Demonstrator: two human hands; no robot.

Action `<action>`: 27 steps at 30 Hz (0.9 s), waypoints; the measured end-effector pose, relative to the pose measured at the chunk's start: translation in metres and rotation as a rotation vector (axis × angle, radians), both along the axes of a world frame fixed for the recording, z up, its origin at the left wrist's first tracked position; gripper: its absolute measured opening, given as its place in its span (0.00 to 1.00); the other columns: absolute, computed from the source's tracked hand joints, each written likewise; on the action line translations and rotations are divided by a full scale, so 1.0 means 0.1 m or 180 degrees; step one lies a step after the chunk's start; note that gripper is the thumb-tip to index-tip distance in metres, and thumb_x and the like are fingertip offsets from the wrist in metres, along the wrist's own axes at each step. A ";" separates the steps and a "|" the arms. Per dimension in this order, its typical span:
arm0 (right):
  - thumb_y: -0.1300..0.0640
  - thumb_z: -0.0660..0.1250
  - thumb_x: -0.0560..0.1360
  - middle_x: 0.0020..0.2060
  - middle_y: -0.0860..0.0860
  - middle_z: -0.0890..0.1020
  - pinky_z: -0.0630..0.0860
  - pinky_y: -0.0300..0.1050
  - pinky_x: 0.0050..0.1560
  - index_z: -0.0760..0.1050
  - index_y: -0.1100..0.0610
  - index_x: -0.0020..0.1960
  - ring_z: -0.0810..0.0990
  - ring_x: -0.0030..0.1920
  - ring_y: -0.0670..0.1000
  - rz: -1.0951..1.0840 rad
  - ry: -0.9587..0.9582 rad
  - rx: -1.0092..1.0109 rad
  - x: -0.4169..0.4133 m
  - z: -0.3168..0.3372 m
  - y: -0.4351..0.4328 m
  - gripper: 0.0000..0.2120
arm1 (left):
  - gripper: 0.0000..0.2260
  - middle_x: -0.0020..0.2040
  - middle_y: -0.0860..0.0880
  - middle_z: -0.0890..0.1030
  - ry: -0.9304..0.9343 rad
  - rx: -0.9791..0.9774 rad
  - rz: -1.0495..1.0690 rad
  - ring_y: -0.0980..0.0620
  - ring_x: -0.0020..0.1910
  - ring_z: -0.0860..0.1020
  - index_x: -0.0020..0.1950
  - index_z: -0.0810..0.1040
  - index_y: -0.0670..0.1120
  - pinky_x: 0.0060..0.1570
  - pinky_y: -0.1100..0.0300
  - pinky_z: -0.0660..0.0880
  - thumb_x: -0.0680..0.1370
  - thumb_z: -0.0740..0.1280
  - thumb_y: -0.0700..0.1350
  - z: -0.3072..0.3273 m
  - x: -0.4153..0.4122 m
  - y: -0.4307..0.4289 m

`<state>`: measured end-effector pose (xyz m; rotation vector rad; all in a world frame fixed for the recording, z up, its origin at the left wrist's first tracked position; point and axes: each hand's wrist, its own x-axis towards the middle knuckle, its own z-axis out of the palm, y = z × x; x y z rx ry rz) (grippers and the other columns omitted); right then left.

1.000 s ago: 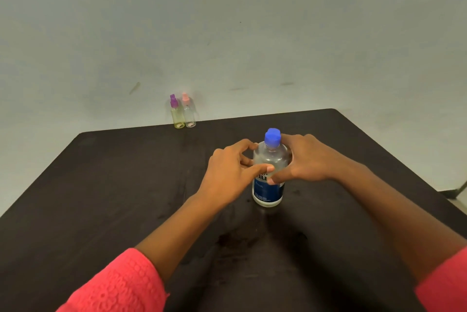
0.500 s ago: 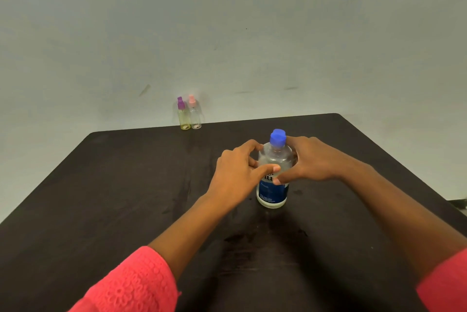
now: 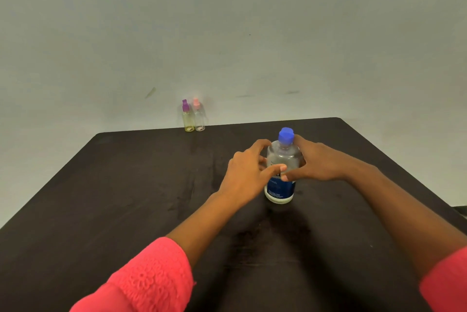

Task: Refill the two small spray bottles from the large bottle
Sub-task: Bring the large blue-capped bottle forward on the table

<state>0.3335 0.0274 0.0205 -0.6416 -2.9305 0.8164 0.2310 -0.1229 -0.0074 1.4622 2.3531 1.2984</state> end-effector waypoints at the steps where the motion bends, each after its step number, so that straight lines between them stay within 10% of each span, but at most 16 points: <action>1: 0.48 0.76 0.66 0.59 0.51 0.77 0.74 0.43 0.52 0.53 0.47 0.73 0.78 0.53 0.50 -0.0025 -0.0027 -0.0010 0.01 0.01 -0.01 0.45 | 0.28 0.57 0.48 0.81 -0.0064 -0.0050 -0.0033 0.53 0.49 0.81 0.69 0.66 0.53 0.55 0.51 0.77 0.72 0.71 0.56 -0.01 0.00 -0.03; 14: 0.41 0.74 0.65 0.78 0.50 0.48 0.58 0.51 0.72 0.38 0.50 0.77 0.54 0.76 0.53 -0.0426 0.0821 0.0211 0.17 0.31 -0.48 0.56 | 0.29 0.66 0.49 0.73 0.0049 -0.0088 0.0268 0.51 0.54 0.78 0.71 0.61 0.54 0.56 0.52 0.76 0.74 0.69 0.52 0.07 -0.09 -0.53; 27: 0.65 0.66 0.72 0.54 0.49 0.77 0.71 0.33 0.56 0.75 0.56 0.56 0.75 0.54 0.44 -0.0325 0.3163 0.0158 -0.54 0.23 -1.10 0.13 | 0.28 0.62 0.48 0.75 -0.0094 -0.0006 0.0707 0.50 0.54 0.77 0.69 0.64 0.49 0.55 0.53 0.75 0.73 0.70 0.52 0.20 -0.61 -0.51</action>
